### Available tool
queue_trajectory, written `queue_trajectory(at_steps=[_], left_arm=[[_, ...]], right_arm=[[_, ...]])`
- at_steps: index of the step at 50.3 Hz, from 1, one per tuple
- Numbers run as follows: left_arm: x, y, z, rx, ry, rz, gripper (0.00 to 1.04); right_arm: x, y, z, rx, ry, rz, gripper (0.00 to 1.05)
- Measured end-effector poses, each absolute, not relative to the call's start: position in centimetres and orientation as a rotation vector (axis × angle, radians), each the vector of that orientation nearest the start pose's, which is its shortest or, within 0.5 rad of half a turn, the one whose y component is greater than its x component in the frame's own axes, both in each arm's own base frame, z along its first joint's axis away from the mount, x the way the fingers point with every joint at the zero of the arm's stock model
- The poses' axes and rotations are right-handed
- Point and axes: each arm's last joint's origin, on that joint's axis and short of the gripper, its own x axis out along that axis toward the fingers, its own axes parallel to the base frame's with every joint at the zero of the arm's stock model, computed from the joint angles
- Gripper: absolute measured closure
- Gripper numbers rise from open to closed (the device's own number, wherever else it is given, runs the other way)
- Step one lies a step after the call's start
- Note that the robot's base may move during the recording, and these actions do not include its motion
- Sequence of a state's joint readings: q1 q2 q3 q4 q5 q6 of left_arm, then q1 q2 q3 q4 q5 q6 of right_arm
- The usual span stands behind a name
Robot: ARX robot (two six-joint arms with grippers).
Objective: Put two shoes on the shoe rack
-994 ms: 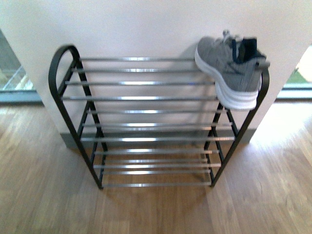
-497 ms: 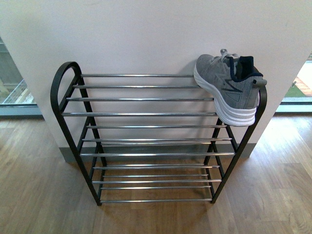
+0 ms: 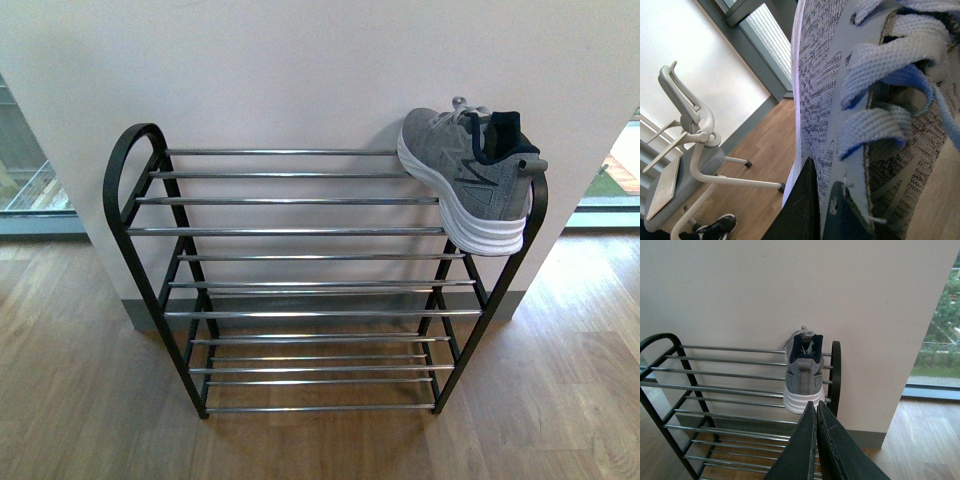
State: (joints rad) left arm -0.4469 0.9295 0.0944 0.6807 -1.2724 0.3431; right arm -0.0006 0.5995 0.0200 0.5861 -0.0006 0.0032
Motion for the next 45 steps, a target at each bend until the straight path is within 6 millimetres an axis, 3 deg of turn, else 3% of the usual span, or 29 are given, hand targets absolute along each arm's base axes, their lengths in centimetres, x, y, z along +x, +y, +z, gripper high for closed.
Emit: queue_trajectory(at_steps=[45], left_arm=[[14.4,-3.8,16.2,0.443,0.245,0.801,1.03]], right_arm=[[10.9,0.0,17.3,0.003,-0.021,0.000,1.03]])
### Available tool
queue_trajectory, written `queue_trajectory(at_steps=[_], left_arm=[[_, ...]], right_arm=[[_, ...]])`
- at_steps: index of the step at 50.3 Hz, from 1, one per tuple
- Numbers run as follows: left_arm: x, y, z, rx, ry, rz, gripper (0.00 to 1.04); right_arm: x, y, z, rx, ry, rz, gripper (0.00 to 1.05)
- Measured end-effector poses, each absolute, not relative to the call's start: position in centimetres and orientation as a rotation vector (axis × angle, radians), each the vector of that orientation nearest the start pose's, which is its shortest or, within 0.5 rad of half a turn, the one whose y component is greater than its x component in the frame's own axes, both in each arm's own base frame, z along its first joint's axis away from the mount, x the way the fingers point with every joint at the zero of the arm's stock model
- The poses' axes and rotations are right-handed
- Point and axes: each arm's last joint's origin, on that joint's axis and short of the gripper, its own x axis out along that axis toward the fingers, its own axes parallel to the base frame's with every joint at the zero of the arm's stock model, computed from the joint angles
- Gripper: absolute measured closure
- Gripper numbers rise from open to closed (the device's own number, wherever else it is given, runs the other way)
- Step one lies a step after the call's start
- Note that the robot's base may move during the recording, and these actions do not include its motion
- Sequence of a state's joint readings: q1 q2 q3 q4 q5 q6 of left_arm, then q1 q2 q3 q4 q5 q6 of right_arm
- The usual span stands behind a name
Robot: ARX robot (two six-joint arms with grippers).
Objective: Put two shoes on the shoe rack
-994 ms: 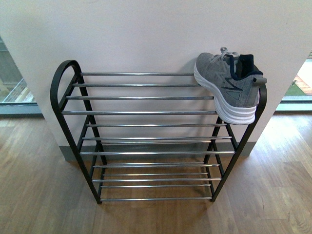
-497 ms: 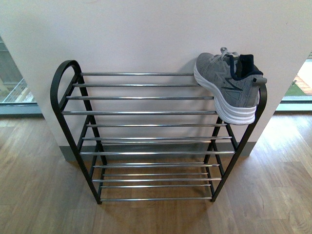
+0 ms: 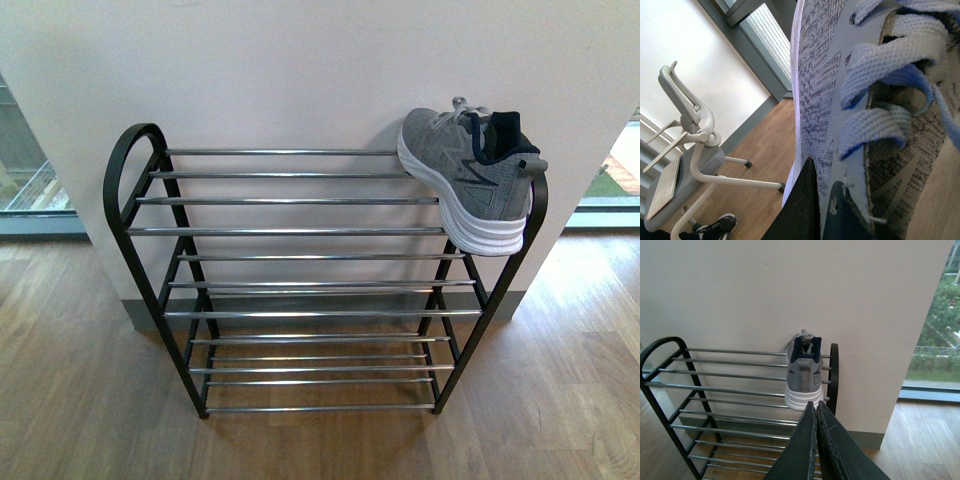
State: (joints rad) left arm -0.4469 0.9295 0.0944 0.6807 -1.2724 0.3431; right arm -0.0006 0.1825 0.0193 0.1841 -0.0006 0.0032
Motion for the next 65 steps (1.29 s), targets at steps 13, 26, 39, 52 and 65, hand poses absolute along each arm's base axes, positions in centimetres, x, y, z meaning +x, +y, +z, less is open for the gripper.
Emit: queue_trajectory(at_steps=[13,26,39,52,65], left_arm=[[14.4,-3.8,16.2,0.443,0.245,0.799,1.03],[14.4,-3.8,16.2,0.444,0.245,0.800,1.03],[14.4,-3.8,16.2,0.444,0.245,0.801,1.03],[14.4,-3.8,16.2,0.443,0.245,0.803,1.03],[16.9,-4.8,17.3,0.157,0.307,0.406,1.03]], right_arm=[[9.7,0.0,17.0,0.003,-0.015,-0.001,1.03],[9.7,0.0,17.0,0.002,-0.017,-0.001,0.90],[9.7,0.0,17.0,0.002,-0.017,0.002,0.35],[9.7,0.0,17.0,0.002,-0.018,0.002,0.09],[9.7,0.0,17.0,0.003,-0.017,-0.005,0.09]])
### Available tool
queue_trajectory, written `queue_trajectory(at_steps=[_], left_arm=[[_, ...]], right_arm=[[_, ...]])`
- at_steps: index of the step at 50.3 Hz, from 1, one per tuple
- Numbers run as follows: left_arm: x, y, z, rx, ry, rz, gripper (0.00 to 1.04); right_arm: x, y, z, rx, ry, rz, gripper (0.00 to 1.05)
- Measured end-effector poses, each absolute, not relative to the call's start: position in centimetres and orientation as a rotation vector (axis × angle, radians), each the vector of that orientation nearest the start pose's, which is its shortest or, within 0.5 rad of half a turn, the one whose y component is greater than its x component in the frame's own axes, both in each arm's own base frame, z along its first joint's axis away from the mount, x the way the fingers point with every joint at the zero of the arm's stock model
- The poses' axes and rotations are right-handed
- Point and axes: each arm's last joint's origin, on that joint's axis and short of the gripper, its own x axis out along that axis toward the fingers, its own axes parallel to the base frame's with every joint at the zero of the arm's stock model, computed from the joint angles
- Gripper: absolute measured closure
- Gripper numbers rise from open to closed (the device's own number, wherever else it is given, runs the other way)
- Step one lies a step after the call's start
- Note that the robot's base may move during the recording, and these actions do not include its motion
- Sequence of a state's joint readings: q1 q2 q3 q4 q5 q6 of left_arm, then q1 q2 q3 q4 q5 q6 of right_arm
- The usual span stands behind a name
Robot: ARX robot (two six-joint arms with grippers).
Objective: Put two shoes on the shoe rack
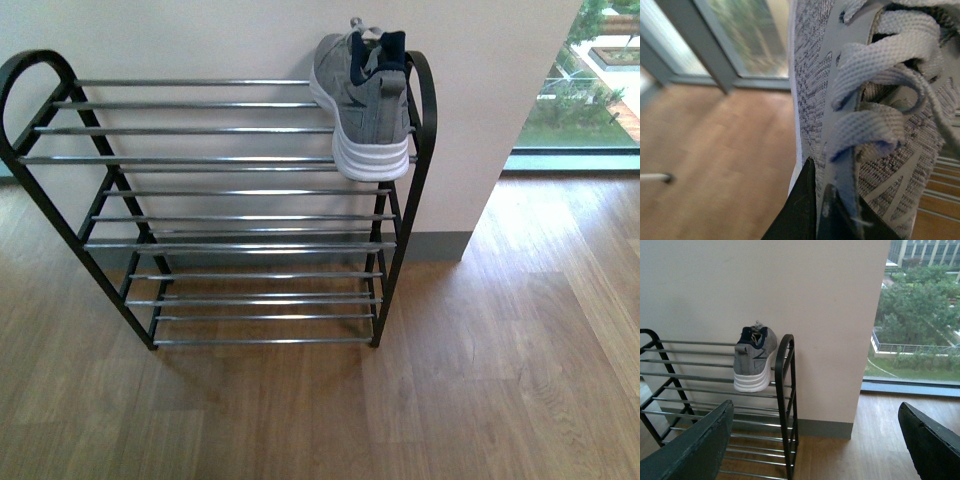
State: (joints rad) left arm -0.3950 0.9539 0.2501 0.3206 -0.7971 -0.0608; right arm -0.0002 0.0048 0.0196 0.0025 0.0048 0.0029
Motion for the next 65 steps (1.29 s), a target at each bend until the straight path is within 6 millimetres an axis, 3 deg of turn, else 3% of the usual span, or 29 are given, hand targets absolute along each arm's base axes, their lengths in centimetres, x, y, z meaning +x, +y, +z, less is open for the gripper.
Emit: queue_trajectory(at_steps=[3,8,14,15,21,29,35,53,65], left_arm=[[19.3,-5.1,17.3,-0.058,0.405,0.326,1.03],[22.2,-5.4,16.9,-0.270,0.488,0.306,1.03],[25.9,-6.0,16.4,-0.421,0.549,0.299,1.03],[27.3,-6.3,16.3,-0.459,0.579,0.303,1.03],[32.2,-7.5,15.9,-0.475,0.693,0.325,1.03],[38.6,-10.5,15.2,-0.345,0.870,0.284,1.03],[42.1,-12.1,15.3,-0.283,0.897,0.207,1.03],[47.1,-15.0,14.5,-0.192,0.937,0.123,1.03],[48.9,-17.3,14.5,-0.235,0.969,0.038,1.03]], right_arm=[[9.7,0.0,17.0,0.003,-0.017,-0.001,0.09],[9.7,0.0,17.0,0.003,-0.017,-0.002,0.09],[9.7,0.0,17.0,0.003,-0.017,-0.001,0.09],[9.7,0.0,17.0,0.002,-0.017,0.000,0.09],[9.7,0.0,17.0,0.003,-0.017,-0.001,0.09],[9.7,0.0,17.0,0.002,-0.017,-0.001,0.09],[9.7,0.0,17.0,0.003,-0.017,-0.001,0.09],[9.7,0.0,17.0,0.003,-0.017,-0.001,0.09],[9.7,0.0,17.0,0.002,-0.017,-0.001,0.09]])
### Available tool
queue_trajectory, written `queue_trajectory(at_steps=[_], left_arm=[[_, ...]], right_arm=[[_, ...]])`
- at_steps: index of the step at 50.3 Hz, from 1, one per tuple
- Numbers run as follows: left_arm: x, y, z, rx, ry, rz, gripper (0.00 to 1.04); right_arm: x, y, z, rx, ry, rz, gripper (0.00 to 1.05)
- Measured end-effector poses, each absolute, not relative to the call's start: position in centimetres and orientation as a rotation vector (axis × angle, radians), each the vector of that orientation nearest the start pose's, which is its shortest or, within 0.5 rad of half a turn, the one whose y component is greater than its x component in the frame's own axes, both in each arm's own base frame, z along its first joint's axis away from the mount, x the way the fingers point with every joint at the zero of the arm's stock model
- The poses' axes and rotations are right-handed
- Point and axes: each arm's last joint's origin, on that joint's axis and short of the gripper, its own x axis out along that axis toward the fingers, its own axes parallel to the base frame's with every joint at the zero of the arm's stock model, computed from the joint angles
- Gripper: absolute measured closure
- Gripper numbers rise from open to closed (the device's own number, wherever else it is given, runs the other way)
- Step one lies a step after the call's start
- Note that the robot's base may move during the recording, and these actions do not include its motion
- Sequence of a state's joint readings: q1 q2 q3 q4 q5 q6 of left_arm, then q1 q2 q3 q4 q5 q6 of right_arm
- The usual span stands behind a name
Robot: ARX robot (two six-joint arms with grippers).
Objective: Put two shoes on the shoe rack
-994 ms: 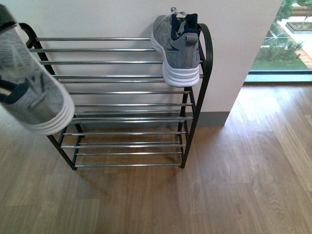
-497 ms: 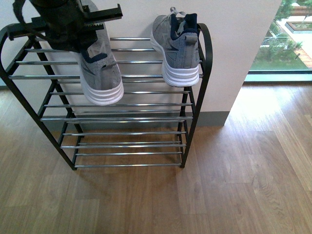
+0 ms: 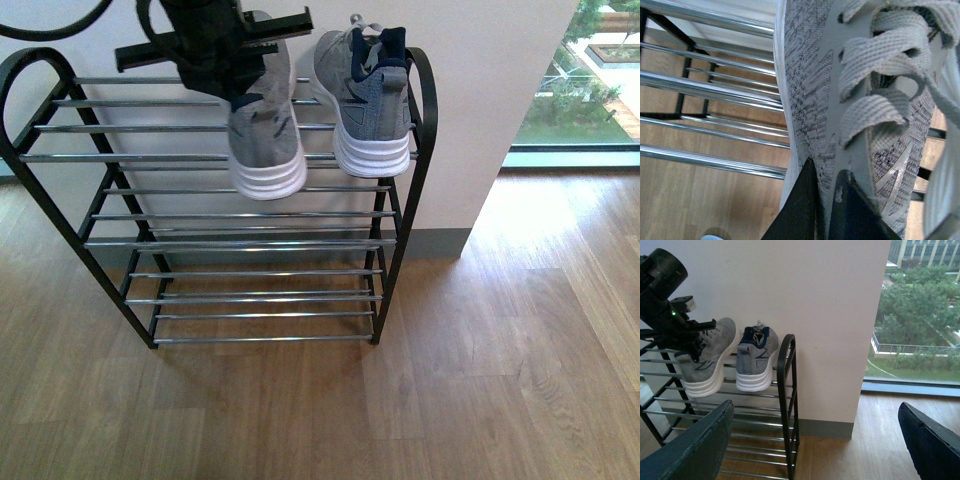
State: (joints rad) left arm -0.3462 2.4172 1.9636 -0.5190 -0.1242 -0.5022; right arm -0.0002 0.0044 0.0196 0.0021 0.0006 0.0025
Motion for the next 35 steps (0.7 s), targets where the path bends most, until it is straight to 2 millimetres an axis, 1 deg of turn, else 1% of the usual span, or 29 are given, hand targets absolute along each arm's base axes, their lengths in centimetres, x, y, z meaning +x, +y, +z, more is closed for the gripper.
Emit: queue_trajectory(at_steps=[4,10,19,26,31,32,34,35], left_arm=[[49.3,-18.4,14.4,-0.264,0.983,0.025,1.03],[49.7,-19.2,14.8,-0.301,0.978,0.007,1.03],[50.3,-19.4,14.3,-0.308,0.978,0.015,1.03],[50.6,-19.4,14.3,-0.331,0.968,0.008,1.03],[50.8,-19.4,14.1,-0.375,0.928,0.011,0.85],[50.9,-19.3,14.1,-0.379,0.925,0.012,0.83],[50.9,-19.1,13.9,-0.396,0.923,0.017,0.75],[50.8,-18.9,13.8,-0.412,0.919,0.018,0.69]], right_arm=[[9.7,0.0,17.0,0.002,-0.017,-0.001,0.09],[9.7,0.0,17.0,0.003,-0.017,-0.001,0.09],[9.7,0.0,17.0,0.003,-0.017,-0.001,0.09],[9.7,0.0,17.0,0.003,-0.017,-0.001,0.09],[9.7,0.0,17.0,0.002,-0.017,-0.001,0.09],[9.7,0.0,17.0,0.003,-0.017,-0.001,0.09],[9.7,0.0,17.0,0.003,-0.017,-0.001,0.09],[9.7,0.0,17.0,0.003,-0.017,-0.001,0.09]])
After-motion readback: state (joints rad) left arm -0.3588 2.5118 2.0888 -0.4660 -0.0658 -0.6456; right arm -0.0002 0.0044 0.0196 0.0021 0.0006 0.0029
